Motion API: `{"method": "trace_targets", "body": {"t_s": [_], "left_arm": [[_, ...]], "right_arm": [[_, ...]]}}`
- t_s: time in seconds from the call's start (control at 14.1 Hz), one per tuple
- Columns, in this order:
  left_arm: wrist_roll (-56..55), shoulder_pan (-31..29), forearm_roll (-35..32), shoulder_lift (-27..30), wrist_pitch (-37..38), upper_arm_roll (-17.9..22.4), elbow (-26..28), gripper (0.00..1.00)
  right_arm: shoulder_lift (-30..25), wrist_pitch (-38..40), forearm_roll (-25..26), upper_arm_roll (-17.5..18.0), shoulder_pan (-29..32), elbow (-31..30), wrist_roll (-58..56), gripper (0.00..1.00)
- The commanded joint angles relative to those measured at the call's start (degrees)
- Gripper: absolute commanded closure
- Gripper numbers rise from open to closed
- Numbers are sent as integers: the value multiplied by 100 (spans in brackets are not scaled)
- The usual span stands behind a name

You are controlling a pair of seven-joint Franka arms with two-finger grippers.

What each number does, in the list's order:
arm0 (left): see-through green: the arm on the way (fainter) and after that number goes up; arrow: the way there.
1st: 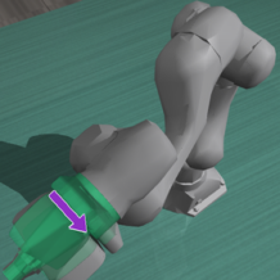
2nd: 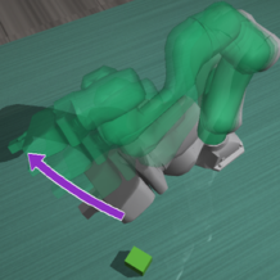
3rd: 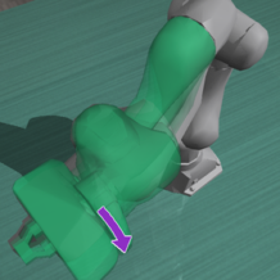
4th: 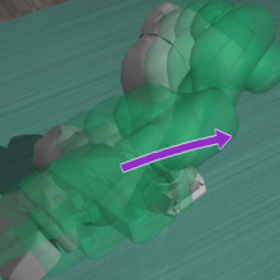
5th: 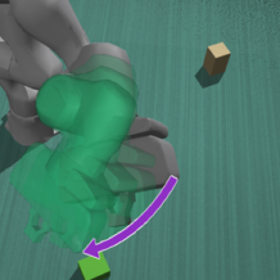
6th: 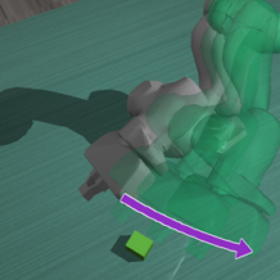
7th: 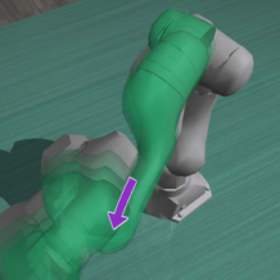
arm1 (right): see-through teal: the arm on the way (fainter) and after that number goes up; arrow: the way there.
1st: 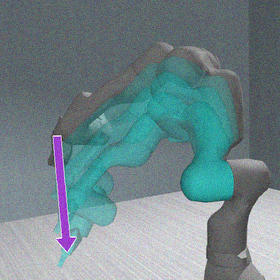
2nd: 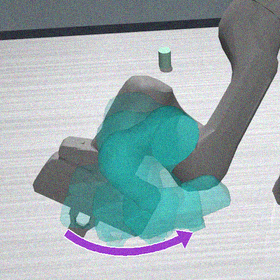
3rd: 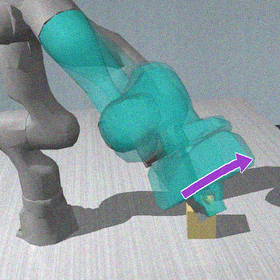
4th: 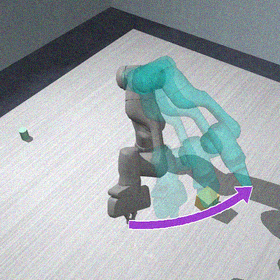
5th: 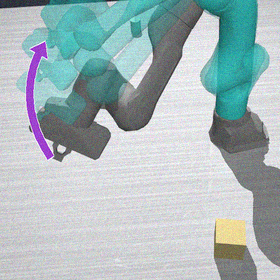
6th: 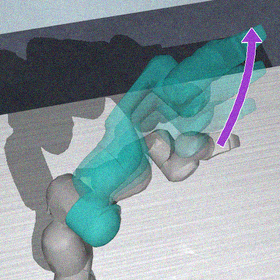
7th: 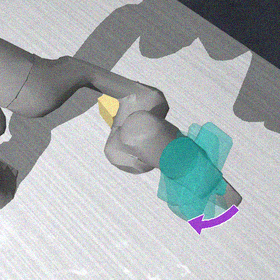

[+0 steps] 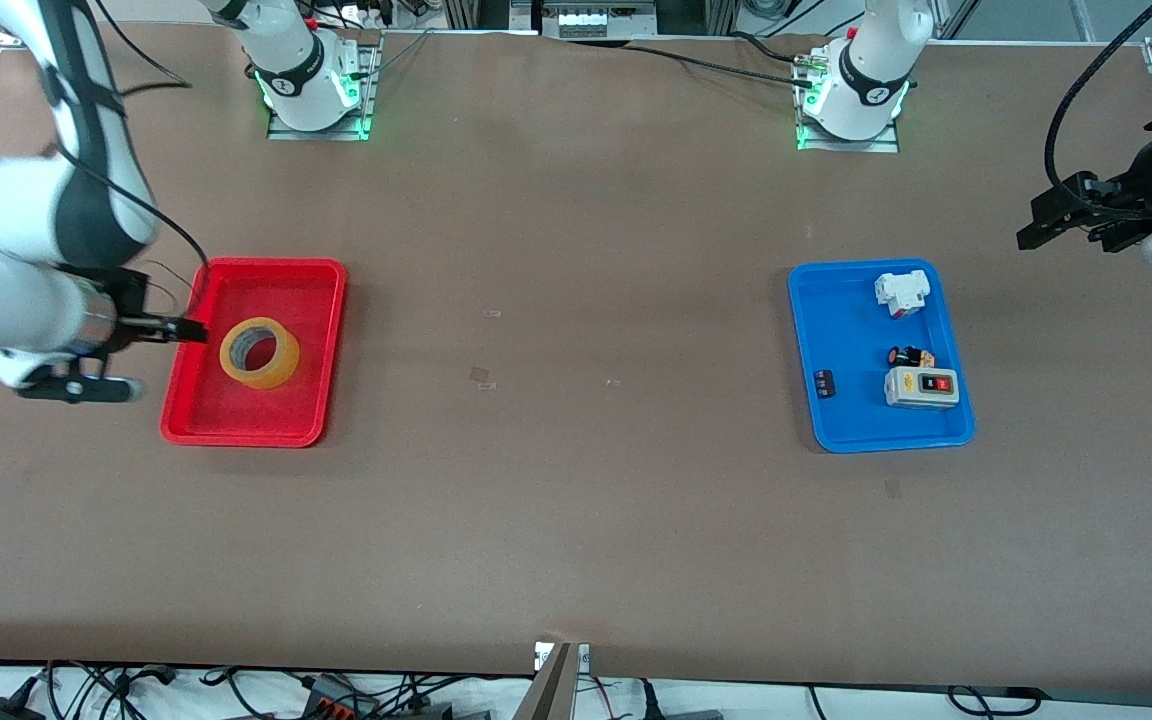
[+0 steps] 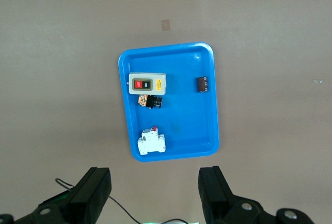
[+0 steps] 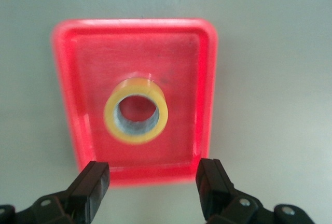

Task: Place and move tape with both arms

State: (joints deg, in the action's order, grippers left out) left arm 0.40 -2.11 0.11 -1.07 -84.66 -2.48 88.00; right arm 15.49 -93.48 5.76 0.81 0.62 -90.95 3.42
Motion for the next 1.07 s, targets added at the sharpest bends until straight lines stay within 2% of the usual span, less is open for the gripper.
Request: {"method": "trace_targets", "body": {"t_s": [0.0,0.21,0.5,0.71,0.85,0.99], "left_arm": [[-58,-18,33,-69,151,-33,-186,0],[-58,-18,33,-51,204,-33,-186,0],[-58,-35,128,-43,213,-42,-169,0],[-67,-53,164,-34,213,-51,-134,0],[-58,-53,164,-51,256,-120,-125,0],[-154,-62,156,-51,265,-253,-116,0]], "right_arm": [[191,1023,-197,7,-71,1357,-44,0],[191,1139,-286,-11,-36,1790,-35,0],[226,622,-295,-72,-1,1976,-34,0],[270,506,-496,-125,104,2028,-192,0],[52,515,-436,-134,69,1741,-220,0],[-378,95,-453,-125,69,996,-246,0]]}}
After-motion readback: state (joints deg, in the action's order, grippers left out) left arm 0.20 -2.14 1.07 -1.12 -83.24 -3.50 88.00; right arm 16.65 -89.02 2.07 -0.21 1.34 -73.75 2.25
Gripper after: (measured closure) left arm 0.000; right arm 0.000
